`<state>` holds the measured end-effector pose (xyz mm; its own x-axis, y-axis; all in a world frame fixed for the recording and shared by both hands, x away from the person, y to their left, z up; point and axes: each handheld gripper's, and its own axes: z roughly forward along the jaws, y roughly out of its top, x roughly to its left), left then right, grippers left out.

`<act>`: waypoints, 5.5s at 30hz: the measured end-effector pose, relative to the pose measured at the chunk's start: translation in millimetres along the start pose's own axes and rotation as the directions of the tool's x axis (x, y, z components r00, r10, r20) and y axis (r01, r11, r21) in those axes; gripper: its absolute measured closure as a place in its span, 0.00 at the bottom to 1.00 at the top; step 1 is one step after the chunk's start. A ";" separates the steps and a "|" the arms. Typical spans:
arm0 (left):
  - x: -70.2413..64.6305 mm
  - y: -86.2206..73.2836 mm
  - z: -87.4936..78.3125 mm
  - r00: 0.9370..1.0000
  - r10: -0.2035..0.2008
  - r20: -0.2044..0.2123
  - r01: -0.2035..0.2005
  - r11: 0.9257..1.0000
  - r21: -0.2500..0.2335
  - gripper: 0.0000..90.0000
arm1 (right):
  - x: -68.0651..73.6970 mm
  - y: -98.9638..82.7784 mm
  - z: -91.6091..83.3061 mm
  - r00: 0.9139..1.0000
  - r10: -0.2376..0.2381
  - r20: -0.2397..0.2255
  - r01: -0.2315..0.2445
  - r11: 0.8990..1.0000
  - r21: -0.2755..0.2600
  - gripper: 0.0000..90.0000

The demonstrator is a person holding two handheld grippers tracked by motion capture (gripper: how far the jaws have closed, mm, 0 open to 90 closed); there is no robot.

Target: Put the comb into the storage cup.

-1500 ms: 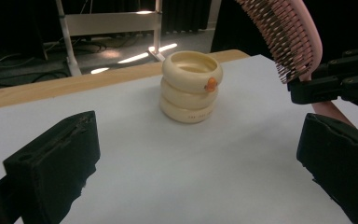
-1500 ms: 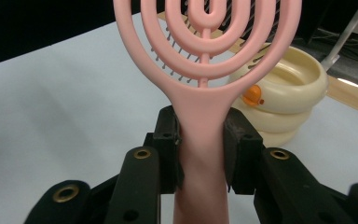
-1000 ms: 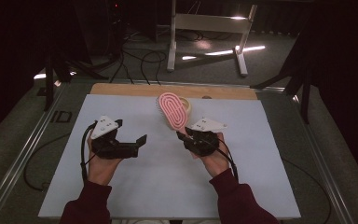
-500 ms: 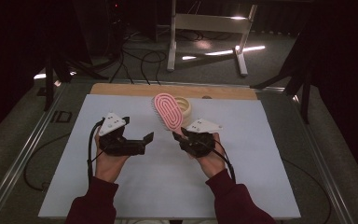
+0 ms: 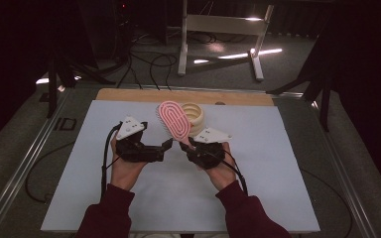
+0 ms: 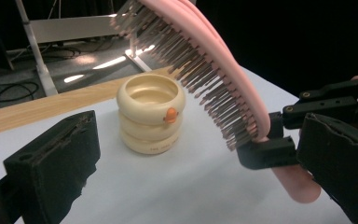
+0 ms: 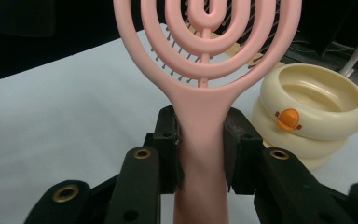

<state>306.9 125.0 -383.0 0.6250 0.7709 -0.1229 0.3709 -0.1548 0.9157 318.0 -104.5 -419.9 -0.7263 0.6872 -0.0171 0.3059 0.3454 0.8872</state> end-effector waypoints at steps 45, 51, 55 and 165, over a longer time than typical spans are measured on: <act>1.1 7.2 28.6 0.980 -0.188 0.067 0.186 0.982 0.033 0.57 | 18.5 2.9 4.3 0.997 -0.056 -0.045 0.056 0.998 -0.012 0.78; 0.5 7.1 28.5 0.974 -0.207 0.092 0.206 0.978 0.019 0.63 | 16.2 1.8 6.1 0.997 -0.057 -0.044 0.057 0.998 -0.004 0.78; -0.9 7.1 29.6 0.971 -0.213 0.110 0.213 0.977 0.015 0.66 | 15.5 1.4 6.9 0.998 -0.052 -0.040 0.052 0.999 0.001 0.78; 26.9 34.0 5.6 0.973 -0.221 0.063 0.228 0.966 -0.121 0.72 | -74.9 -131.2 -116.2 0.975 0.128 0.183 -0.096 0.980 -0.175 0.10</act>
<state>340.1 137.0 -357.3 0.5697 0.7452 -0.3465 0.4179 0.1004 0.9029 260.7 -275.5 -481.4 -0.5560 0.8311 0.0127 0.2620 0.1607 0.9516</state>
